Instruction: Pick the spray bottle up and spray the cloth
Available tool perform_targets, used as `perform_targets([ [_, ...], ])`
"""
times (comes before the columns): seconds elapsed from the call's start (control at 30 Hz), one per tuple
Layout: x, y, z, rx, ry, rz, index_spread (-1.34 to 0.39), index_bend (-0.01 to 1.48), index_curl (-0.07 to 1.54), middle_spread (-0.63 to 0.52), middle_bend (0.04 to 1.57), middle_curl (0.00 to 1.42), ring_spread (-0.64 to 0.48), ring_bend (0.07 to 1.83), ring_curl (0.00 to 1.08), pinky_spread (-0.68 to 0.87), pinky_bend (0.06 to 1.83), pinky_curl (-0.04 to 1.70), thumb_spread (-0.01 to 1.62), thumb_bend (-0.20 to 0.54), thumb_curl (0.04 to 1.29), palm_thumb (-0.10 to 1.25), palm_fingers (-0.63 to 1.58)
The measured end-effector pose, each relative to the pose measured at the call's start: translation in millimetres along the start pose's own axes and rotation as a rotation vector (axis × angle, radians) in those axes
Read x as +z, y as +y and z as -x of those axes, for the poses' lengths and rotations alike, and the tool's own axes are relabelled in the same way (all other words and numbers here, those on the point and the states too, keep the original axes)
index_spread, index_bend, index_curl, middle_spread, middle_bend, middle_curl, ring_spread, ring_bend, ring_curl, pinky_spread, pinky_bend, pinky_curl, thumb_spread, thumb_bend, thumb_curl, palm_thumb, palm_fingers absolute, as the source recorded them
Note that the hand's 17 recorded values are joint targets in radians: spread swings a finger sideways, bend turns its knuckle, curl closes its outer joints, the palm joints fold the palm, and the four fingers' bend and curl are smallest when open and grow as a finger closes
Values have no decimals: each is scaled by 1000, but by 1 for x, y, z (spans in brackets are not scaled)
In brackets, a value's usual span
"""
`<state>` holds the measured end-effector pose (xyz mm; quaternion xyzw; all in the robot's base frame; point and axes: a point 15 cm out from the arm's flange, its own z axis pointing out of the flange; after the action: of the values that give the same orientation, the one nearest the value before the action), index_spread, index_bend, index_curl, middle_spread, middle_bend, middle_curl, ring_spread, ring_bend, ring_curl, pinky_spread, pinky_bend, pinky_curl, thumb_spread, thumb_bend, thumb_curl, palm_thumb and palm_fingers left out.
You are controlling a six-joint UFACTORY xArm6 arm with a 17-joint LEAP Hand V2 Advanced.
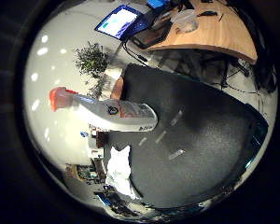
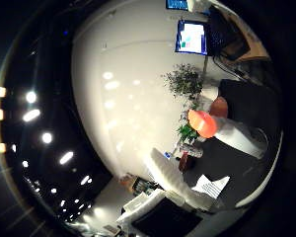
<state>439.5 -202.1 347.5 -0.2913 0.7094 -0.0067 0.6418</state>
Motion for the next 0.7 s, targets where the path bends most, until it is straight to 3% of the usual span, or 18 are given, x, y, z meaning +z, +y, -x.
perform_targets([
  [0.7,64,31,1,4,-25,125,-92,176,328,234,186,297,330,345,231,612,777,194,1104,-20,515,548,153],
])
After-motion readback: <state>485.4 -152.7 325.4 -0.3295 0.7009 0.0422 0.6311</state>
